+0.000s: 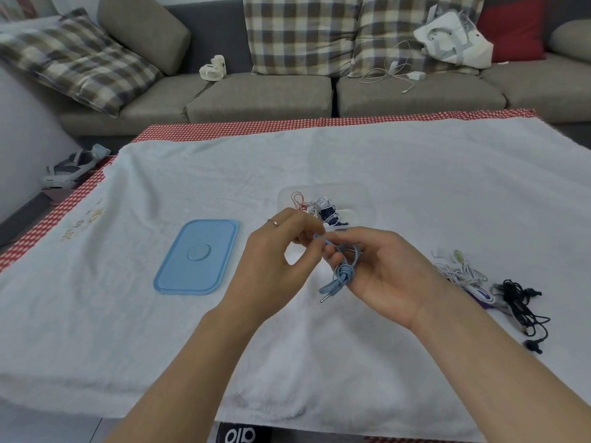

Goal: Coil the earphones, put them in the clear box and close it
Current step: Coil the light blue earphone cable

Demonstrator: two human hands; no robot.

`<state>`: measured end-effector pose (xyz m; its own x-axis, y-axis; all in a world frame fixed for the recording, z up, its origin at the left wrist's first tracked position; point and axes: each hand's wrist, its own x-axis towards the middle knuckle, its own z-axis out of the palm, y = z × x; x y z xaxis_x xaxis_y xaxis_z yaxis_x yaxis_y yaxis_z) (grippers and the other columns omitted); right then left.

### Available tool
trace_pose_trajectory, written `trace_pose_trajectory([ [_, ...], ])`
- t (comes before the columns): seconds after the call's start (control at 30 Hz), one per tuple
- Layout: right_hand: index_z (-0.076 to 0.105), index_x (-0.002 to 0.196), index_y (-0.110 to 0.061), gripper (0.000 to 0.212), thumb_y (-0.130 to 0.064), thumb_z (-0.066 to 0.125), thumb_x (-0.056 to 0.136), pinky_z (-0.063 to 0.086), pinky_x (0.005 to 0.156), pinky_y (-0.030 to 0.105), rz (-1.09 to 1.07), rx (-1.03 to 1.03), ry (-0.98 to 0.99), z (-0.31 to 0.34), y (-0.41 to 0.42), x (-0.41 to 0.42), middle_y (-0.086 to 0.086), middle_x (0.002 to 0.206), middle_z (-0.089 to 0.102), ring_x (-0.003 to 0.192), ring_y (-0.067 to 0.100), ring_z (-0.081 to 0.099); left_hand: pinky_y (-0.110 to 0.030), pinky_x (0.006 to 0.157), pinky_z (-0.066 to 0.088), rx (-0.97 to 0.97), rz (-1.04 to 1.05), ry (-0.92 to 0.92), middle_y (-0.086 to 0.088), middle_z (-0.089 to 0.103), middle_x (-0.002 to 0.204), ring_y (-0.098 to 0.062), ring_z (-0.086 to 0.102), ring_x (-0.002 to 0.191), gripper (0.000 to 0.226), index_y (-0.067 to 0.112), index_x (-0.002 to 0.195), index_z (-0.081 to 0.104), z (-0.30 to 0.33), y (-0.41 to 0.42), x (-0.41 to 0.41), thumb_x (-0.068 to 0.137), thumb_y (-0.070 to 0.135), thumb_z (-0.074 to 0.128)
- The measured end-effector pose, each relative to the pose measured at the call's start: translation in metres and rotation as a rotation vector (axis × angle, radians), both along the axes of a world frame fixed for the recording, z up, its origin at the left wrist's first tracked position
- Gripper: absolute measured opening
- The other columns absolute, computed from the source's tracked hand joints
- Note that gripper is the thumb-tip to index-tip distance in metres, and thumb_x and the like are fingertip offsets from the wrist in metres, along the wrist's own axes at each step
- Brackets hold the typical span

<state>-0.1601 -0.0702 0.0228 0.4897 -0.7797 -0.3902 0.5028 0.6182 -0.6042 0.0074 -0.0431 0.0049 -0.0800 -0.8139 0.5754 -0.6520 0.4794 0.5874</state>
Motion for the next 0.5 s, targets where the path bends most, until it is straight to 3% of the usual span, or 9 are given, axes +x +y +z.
trace_pose_trajectory([
  [0.1,0.065,0.114,0.015,0.039,0.000,0.067,0.078,0.053,0.086,0.026,0.027,-0.045,0.010,-0.001,-0.003,-0.003,0.019,0.103,0.064,0.090,0.022,0.062,-0.019,0.075,0.051,0.035,0.059,0.046,0.007,0.069,0.085,-0.011,0.065,0.082,0.007,0.014,0.092,0.070,-0.002,-0.006,0.003,0.092,0.007,0.069],
  [0.17,0.061,0.123,0.014,0.039,0.002,0.060,0.086,0.054,0.093,0.027,0.047,-0.066,0.026,0.000,-0.005,-0.005,0.019,0.110,0.067,0.095,0.023,0.066,-0.020,0.075,0.053,0.098,0.112,0.111,0.009,0.071,0.083,-0.011,0.066,0.082,0.008,0.016,0.090,0.069,-0.003,-0.010,0.005,0.092,0.009,0.068],
  [0.3,0.069,0.107,0.006,0.026,0.014,0.053,0.088,0.058,0.086,0.025,-0.043,-0.257,0.231,0.004,-0.017,-0.003,0.016,0.100,0.074,0.089,0.025,0.069,-0.024,0.076,0.055,0.169,0.186,0.223,0.009,0.072,0.083,-0.011,0.068,0.083,0.009,0.020,0.089,0.067,-0.003,-0.020,0.003,0.092,0.011,0.067],
  [0.4,0.068,0.111,0.000,0.026,0.008,0.063,0.087,0.059,0.085,0.031,-0.198,-0.418,0.405,0.006,-0.034,0.005,0.018,0.107,0.074,0.094,0.026,0.073,-0.025,0.078,0.057,0.146,0.202,0.284,0.007,0.073,0.084,-0.012,0.070,0.083,0.008,0.019,0.090,0.067,0.002,-0.034,-0.002,0.093,0.011,0.068],
  [0.5,0.070,0.112,-0.012,0.029,0.001,0.067,0.085,0.057,0.088,0.032,-0.320,-0.650,0.666,0.006,-0.056,0.014,0.005,0.109,0.074,0.101,0.019,0.072,-0.025,0.079,0.058,0.116,0.223,0.336,0.006,0.073,0.085,-0.011,0.071,0.082,0.005,0.015,0.091,0.067,0.006,-0.050,-0.006,0.093,0.011,0.070],
])
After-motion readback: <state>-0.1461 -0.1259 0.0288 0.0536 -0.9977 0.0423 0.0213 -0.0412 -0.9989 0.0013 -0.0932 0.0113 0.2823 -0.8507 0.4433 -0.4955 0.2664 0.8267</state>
